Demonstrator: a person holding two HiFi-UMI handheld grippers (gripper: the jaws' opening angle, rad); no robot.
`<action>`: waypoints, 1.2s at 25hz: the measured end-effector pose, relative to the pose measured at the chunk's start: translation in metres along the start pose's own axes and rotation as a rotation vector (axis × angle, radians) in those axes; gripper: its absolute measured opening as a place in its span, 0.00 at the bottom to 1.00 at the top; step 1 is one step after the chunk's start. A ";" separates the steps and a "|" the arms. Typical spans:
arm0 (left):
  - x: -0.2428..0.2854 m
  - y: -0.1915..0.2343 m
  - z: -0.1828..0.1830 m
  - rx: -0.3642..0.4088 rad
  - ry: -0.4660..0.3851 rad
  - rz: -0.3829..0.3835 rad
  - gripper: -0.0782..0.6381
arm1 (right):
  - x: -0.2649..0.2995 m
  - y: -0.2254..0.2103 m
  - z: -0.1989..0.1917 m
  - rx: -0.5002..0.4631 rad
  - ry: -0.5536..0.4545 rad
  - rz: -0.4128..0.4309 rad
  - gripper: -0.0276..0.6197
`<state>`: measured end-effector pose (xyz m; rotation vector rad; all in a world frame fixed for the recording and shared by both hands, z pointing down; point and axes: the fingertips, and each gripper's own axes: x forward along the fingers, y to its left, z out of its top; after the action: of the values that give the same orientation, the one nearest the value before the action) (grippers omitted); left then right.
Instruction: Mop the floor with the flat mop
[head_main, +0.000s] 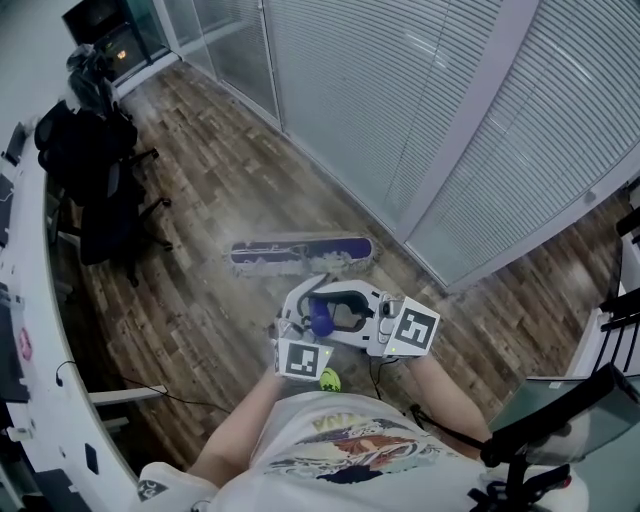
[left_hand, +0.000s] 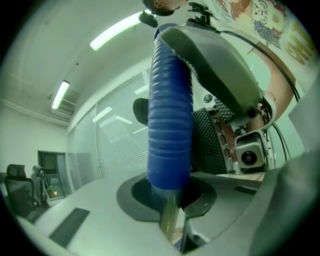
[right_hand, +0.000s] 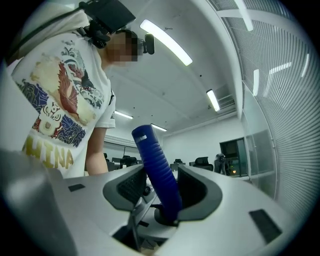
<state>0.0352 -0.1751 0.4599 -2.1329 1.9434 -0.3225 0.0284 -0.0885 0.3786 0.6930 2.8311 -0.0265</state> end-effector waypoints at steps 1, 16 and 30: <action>0.005 0.004 0.002 0.001 -0.011 0.006 0.19 | -0.001 -0.007 0.001 0.000 0.000 -0.001 0.33; 0.065 0.080 -0.076 0.065 0.096 -0.048 0.19 | 0.040 -0.102 -0.067 0.035 0.075 0.059 0.37; 0.178 0.263 -0.111 0.055 0.056 -0.087 0.19 | 0.135 -0.305 -0.075 0.085 0.074 -0.048 0.37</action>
<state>-0.2318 -0.3790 0.4816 -2.1999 1.8512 -0.4508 -0.2438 -0.2928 0.4102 0.6564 2.9319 -0.1324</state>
